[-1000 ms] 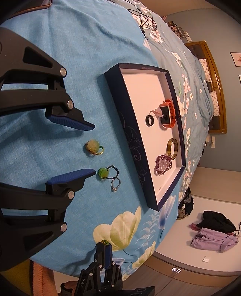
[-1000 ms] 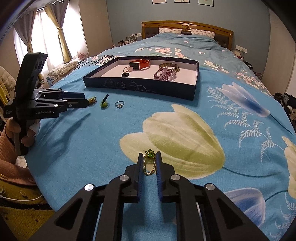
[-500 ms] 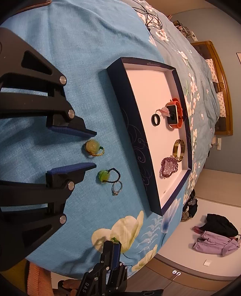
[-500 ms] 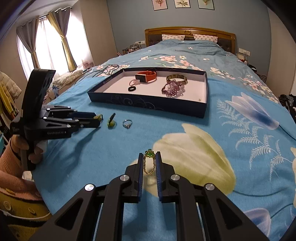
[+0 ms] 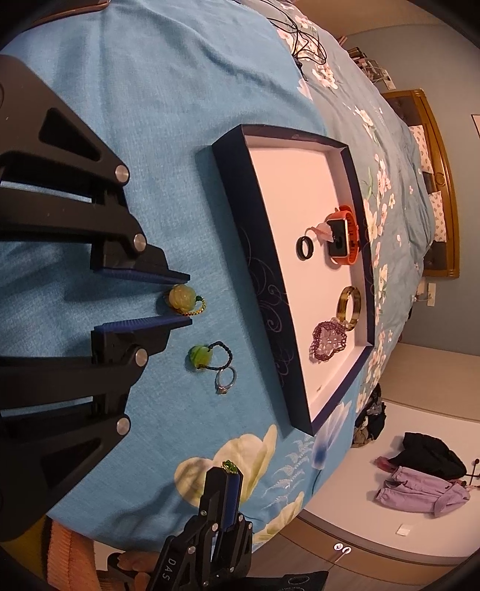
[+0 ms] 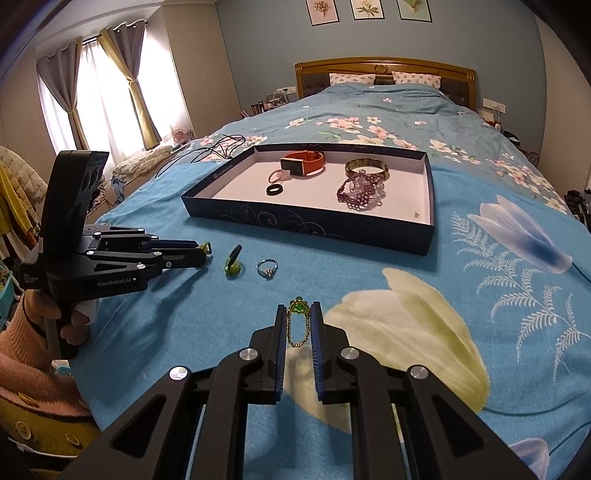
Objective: Organize jewelry
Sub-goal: 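Grasp the yellow-cord green pendant with the left tool while the right grasps the gold-chain pendant, then carry the yellow-cord pendant in the left tool while the right tool carries the gold-chain pendant into the tray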
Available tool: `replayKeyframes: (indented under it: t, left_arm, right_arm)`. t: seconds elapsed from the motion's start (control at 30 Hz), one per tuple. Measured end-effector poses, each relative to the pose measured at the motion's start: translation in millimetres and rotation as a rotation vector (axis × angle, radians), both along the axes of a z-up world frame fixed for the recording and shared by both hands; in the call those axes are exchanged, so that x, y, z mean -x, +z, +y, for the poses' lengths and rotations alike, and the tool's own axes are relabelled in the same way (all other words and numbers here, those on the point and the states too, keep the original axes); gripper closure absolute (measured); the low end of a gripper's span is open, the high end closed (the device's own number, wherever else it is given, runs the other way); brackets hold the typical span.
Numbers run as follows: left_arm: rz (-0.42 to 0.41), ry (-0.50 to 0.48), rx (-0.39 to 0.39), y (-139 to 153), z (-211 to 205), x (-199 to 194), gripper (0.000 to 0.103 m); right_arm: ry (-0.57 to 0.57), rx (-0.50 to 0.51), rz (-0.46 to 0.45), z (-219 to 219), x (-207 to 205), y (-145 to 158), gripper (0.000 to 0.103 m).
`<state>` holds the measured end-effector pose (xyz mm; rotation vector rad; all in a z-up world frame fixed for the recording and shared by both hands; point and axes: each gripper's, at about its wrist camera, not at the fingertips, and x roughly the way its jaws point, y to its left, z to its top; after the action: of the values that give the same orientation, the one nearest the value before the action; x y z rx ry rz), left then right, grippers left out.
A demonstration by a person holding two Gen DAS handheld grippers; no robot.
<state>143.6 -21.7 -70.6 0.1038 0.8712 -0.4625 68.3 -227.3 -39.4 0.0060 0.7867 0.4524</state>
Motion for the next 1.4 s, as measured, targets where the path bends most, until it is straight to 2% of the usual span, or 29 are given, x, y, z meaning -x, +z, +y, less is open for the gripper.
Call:
replayKeyframes:
  t: [0.57,1.4]
  left_arm:
    - [-0.062,0.018,0.054,22.3,5.8,9.0,0.086]
    - [-0.115,0.042,0.080,39.5,6.3,10.9,0.086]
  right_arm:
    - [-0.005,-0.022,-0.030,5.3,-11.5,8.8,0.092]
    - [-0.017,-0.047,-0.082,4.0,-30.2,24.8,0.092]
